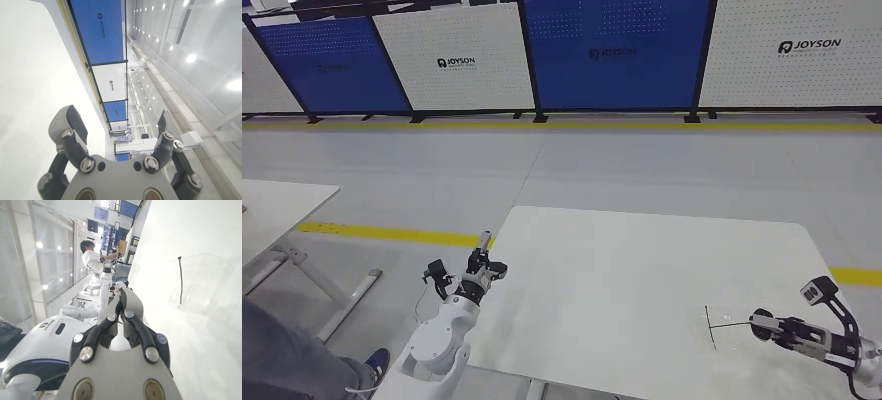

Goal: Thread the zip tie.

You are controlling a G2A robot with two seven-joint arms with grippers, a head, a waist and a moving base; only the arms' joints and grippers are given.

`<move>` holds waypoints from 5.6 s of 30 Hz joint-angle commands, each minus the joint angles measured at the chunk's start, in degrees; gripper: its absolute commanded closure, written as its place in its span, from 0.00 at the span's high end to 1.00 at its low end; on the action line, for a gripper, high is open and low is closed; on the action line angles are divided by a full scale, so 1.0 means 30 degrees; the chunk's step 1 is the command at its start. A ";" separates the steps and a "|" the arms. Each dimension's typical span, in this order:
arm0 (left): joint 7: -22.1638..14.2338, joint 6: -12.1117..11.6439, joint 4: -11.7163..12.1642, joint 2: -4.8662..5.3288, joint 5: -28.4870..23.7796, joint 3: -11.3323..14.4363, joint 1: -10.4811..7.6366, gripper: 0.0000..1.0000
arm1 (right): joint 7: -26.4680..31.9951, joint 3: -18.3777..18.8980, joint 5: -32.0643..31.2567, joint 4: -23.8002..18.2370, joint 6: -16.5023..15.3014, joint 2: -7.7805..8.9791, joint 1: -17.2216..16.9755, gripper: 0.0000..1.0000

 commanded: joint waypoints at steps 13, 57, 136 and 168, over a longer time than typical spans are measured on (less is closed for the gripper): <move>0.0000 0.0000 0.0000 0.0000 0.0000 0.0000 0.0000 1.00 | 0.0000 0.0000 -0.0048 0.0054 -0.0001 -0.0013 0.0028 0.00; 0.0000 0.0000 0.0000 0.0000 0.0000 0.0000 0.0000 1.00 | -0.7235 -0.2241 -0.0893 -0.4318 -0.0001 -0.0877 -0.1049 0.00; -0.8706 -0.4208 0.2170 -0.0544 0.2130 0.9167 -0.3561 1.00 | -1.3065 -0.5876 -0.1871 -0.6157 -0.0001 -0.2875 -0.1352 0.00; -0.2763 -0.3078 0.3457 -0.1537 -0.0529 1.1330 -0.5622 1.00 | -1.3205 -0.5952 -0.2054 -0.6170 0.0098 -0.2903 -0.1367 0.00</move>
